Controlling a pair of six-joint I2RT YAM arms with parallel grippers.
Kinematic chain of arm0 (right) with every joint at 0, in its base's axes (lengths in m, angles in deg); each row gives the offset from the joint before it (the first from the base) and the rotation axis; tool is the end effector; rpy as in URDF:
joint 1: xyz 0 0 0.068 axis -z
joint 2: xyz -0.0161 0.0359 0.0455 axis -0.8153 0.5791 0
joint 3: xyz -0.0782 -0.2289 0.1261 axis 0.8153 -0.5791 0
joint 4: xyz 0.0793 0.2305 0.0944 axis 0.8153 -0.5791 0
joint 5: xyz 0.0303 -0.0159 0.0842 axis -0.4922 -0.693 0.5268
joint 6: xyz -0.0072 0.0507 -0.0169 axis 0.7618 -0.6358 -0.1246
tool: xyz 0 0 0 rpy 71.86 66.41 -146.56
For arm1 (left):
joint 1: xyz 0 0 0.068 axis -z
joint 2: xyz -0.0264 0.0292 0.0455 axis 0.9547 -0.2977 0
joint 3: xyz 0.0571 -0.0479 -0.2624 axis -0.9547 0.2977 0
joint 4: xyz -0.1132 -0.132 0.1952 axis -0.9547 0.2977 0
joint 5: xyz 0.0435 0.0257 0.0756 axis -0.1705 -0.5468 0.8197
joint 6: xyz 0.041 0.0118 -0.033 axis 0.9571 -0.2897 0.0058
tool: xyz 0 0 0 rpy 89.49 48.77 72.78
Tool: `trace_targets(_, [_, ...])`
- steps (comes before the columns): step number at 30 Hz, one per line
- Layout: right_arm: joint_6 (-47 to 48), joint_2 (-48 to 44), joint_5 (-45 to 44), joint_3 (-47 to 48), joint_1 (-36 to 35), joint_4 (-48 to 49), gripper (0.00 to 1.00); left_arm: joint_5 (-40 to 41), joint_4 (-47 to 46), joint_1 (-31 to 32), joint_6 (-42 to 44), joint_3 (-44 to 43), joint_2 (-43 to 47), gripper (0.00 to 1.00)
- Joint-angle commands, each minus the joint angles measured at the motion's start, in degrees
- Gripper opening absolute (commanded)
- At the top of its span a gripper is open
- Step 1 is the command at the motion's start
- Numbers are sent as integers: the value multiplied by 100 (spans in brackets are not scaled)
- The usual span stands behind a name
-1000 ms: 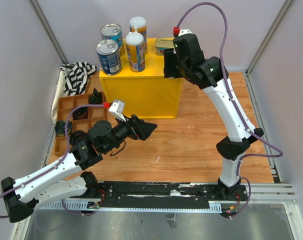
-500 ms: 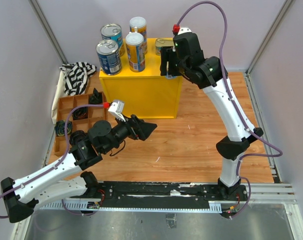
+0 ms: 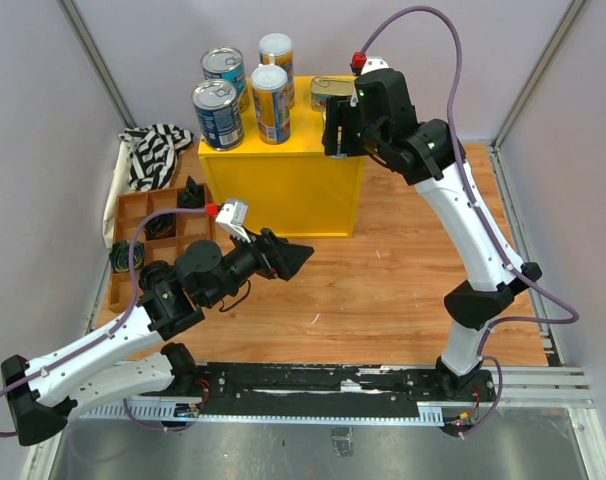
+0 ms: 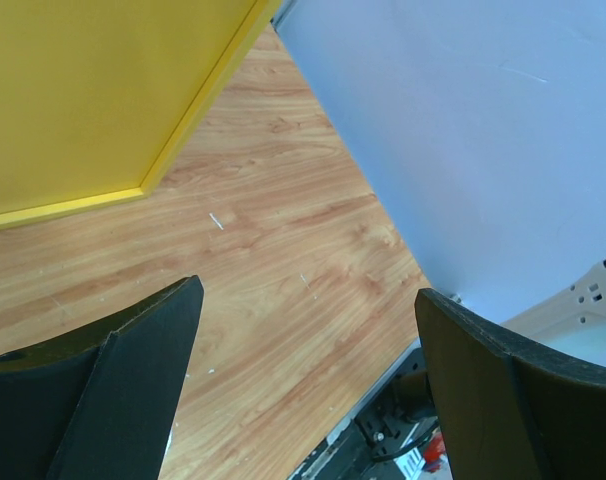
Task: Place and organize the canned foods onto the counter
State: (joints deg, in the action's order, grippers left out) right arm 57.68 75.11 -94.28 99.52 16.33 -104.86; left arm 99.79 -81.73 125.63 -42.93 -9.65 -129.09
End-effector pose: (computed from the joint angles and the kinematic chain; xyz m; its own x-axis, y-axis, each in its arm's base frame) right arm 0.2849 0.2149 0.5114 -0.4461 0.1293 -0.8856 -0.2948 0.9131 0.2818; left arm 0.1208 -0.1493 0.3391 -0.4272 -0.4085 -0.8066 0.5255 0.6138 -0.5892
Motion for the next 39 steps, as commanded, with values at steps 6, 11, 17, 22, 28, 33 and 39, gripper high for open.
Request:
trace_targets(6, [-152, -415, 138, -378, -86, 286, 66, -11, -124, -39, -97, -217, 8, 91])
trace_targets(11, [-161, -442, 120, -395, -169, 293, 66, 30, -114, -39, -98, -238, 42, 91])
trace_targets(17, [-206, -451, 112, -398, -271, 310, 65, 189, -89, -39, -18, -341, 46, 91])
trace_targets(22, [-246, -443, 104, -403, -359, 357, 65, 436, -151, -39, 152, -568, -56, 90])
trace_targets(28, [-304, -392, 174, -362, -436, 432, 64, 725, -333, -39, 397, -912, -363, 90])
trace_targets(33, [-349, -322, 267, -305, -478, 512, 63, 1039, -574, -39, 641, -1176, -694, 90])
trace_targets(39, [-384, -336, 472, -348, -476, 799, 63, 1500, -904, -39, 936, -1314, -1023, 89])
